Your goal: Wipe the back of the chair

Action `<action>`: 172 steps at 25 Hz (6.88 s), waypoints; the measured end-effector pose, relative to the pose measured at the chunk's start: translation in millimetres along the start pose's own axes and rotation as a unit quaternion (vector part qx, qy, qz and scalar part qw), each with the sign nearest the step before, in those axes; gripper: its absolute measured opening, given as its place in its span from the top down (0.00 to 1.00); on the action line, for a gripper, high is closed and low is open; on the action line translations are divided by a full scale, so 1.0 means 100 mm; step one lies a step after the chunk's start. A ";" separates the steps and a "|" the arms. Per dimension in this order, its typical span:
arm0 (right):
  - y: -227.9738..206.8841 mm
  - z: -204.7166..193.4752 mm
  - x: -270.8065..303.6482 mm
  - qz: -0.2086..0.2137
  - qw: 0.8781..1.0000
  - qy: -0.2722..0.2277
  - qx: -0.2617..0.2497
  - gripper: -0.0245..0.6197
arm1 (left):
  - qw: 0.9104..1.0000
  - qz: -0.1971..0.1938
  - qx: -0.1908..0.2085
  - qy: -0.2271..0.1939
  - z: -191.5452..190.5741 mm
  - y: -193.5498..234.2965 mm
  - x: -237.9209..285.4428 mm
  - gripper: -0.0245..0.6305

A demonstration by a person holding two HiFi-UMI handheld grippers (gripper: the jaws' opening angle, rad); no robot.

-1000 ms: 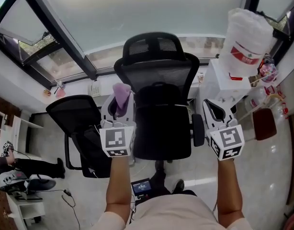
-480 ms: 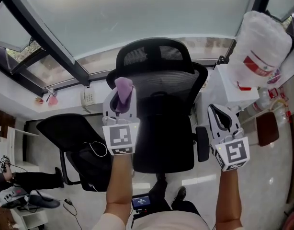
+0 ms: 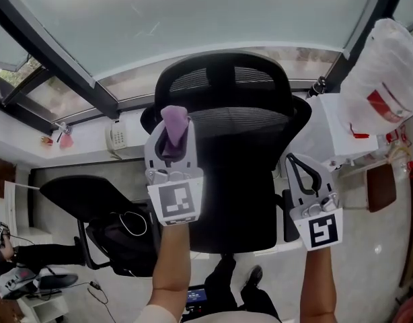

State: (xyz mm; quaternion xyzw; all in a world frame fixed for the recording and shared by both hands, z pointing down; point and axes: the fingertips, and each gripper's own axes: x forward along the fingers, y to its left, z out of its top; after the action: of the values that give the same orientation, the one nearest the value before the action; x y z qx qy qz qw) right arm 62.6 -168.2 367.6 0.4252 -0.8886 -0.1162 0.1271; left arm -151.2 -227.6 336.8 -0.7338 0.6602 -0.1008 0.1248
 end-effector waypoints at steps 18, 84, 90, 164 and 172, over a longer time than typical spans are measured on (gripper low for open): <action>-0.18 -0.64 -0.05 -0.044 0.995 0.084 0.035 0.97 | 0.997 -0.072 -0.032 -0.001 -0.03 -0.89 0.94 0.79; 0.23 -0.97 0.44 -0.004 0.994 0.094 0.063 0.97 | 0.997 0.067 -0.048 0.002 -0.69 -0.02 0.53 0.80; 0.04 -1.04 0.26 -0.023 0.992 0.104 0.062 0.97 | 0.999 0.019 -0.039 -0.005 -0.56 -0.47 0.73 0.80; 0.28 1.31 -1.94 0.001 0.999 0.003 0.033 0.97 | 0.999 0.022 0.015 -0.029 1.55 -0.27 -2.56 0.81; 0.46 1.66 -2.41 0.025 0.999 0.003 0.021 0.97 | 0.999 0.006 0.020 -0.033 1.84 -0.37 -3.26 0.81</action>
State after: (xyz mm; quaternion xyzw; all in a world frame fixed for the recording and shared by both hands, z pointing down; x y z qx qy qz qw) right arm 121.0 65.9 195.1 0.4060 -0.9006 -0.0930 0.1240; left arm -94.0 109.4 179.4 -0.7297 0.6582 -0.0891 0.1621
